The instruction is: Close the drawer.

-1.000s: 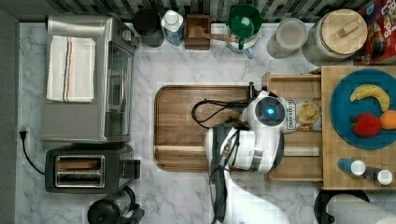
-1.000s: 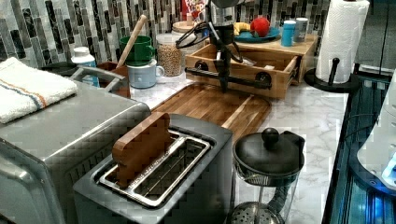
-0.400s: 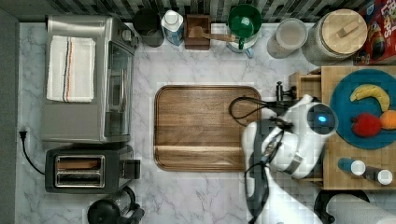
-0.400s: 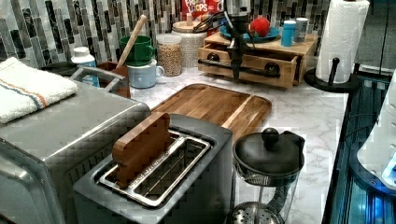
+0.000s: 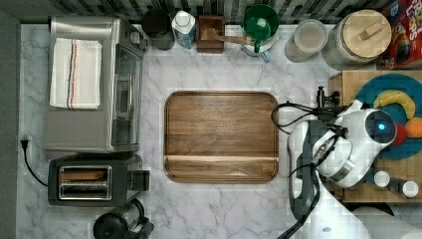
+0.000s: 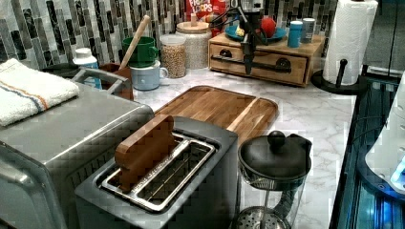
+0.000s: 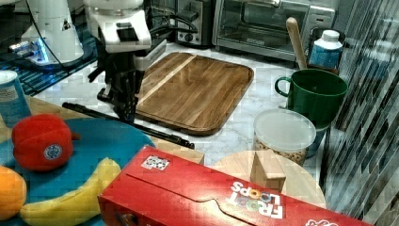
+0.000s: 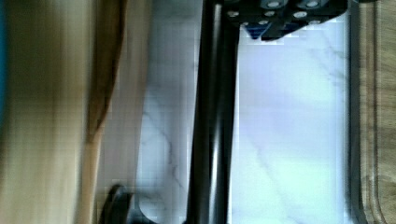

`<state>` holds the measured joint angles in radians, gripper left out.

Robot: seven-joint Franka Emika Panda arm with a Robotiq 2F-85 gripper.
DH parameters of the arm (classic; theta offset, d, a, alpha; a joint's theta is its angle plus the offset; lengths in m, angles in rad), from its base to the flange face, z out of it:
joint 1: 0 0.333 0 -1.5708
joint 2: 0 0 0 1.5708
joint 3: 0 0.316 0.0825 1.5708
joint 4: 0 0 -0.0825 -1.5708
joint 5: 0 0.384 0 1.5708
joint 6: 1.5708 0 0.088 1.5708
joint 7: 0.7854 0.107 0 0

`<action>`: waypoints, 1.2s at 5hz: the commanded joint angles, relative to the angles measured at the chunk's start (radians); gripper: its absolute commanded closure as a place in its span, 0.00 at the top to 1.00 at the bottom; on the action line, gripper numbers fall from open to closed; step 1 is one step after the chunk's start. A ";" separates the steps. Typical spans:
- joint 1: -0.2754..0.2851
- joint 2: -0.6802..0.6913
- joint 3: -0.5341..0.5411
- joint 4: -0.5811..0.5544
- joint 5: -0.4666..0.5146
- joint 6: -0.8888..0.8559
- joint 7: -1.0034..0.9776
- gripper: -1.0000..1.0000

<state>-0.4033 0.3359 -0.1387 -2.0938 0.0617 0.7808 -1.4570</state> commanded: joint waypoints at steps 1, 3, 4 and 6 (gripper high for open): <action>-0.090 0.053 -0.064 0.233 0.012 -0.029 -0.077 0.00; -0.086 0.053 -0.068 0.233 0.014 -0.029 -0.079 0.00; -0.086 0.053 -0.068 0.233 0.014 -0.029 -0.079 0.00; -0.087 0.053 -0.066 0.233 0.013 -0.028 -0.078 0.00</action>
<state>-0.4082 0.3665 -0.1392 -2.0273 0.0785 0.6997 -1.4854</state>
